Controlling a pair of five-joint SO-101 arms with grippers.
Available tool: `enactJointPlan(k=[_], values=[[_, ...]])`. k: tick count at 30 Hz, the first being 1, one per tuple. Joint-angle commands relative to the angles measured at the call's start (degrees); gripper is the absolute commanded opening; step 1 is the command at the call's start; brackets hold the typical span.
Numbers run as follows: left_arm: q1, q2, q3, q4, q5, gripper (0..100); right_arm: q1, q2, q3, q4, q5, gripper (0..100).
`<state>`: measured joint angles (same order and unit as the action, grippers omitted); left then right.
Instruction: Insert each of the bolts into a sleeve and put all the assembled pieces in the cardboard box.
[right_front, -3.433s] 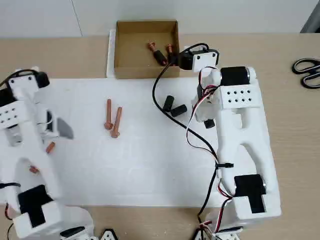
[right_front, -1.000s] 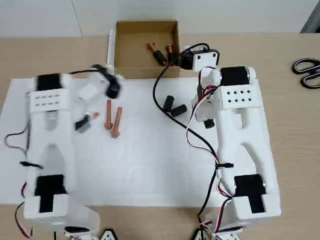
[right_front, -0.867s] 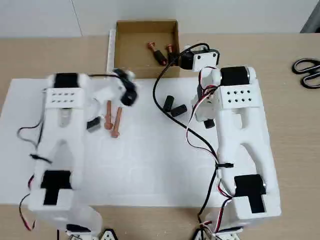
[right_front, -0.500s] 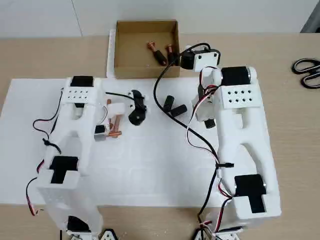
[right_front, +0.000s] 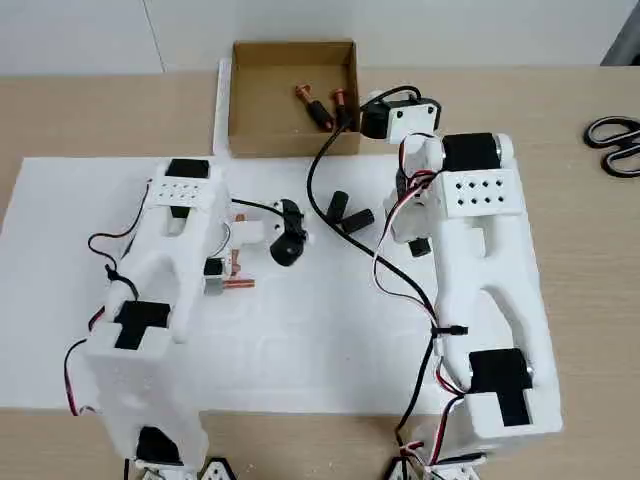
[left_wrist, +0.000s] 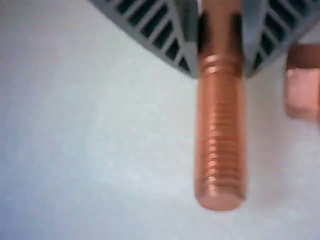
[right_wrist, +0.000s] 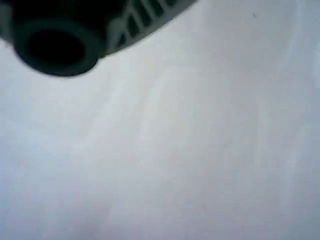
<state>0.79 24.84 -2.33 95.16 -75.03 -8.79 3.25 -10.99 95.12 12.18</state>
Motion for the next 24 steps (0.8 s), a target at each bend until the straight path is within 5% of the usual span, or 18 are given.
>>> enactJointPlan(k=[1,8,17,24], values=[[0.6,-0.7,-0.9,-0.1,-4.9,1,0.3,-2.8,-2.2,0.3,-0.8,0.4],[0.4,-0.7,-0.9,0.1,-4.2,12,0.2,-2.8,-2.2,0.3,-0.8,0.4],[0.4,-1.0,-6.9,5.3,-1.0,12,0.2,-2.8,-2.2,0.3,-0.8,0.4],[0.5,-15.6,-9.5,5.3,5.8,12,0.2,-2.9,-2.2,0.2,-0.8,0.4]])
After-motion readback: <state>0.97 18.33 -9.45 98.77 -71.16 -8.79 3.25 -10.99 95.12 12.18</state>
